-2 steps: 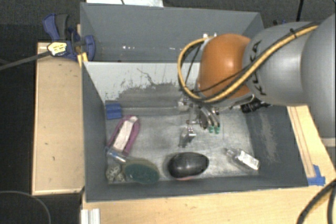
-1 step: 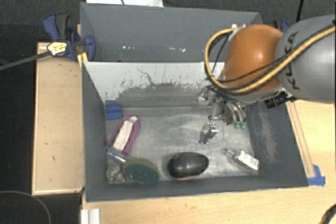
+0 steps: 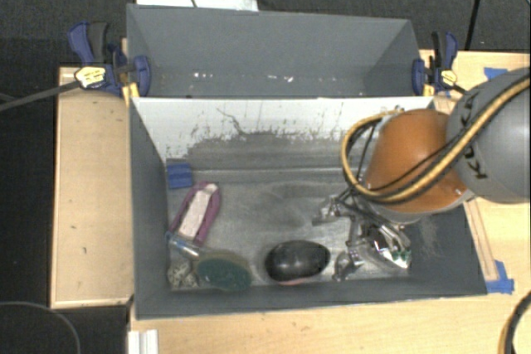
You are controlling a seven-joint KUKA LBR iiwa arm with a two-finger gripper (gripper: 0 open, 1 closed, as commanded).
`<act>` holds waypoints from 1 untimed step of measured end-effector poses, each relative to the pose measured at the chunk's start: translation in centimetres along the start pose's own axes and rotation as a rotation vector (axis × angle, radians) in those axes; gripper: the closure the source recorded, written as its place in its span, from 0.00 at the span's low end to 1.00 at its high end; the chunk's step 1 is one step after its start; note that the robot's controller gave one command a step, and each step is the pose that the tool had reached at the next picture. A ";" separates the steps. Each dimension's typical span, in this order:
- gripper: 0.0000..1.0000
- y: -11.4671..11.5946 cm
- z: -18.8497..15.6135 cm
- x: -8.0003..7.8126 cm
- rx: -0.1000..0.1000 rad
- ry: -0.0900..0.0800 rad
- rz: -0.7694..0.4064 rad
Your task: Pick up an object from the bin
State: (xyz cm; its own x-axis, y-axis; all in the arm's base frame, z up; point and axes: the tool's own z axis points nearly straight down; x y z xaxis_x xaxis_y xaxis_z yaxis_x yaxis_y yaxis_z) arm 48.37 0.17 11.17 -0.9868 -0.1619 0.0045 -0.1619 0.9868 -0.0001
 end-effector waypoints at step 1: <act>0.00 6.2 3.7 -1.1 0.001 -0.019 -0.136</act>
Offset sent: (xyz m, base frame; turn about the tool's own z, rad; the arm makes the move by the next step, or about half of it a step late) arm -0.0034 0.0613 -0.0396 -0.1300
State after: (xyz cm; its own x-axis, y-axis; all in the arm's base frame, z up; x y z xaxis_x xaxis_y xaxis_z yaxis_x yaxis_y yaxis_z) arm 48.45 6.51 7.43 -0.9558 -0.2937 -0.0148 -0.2937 0.9559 -0.0021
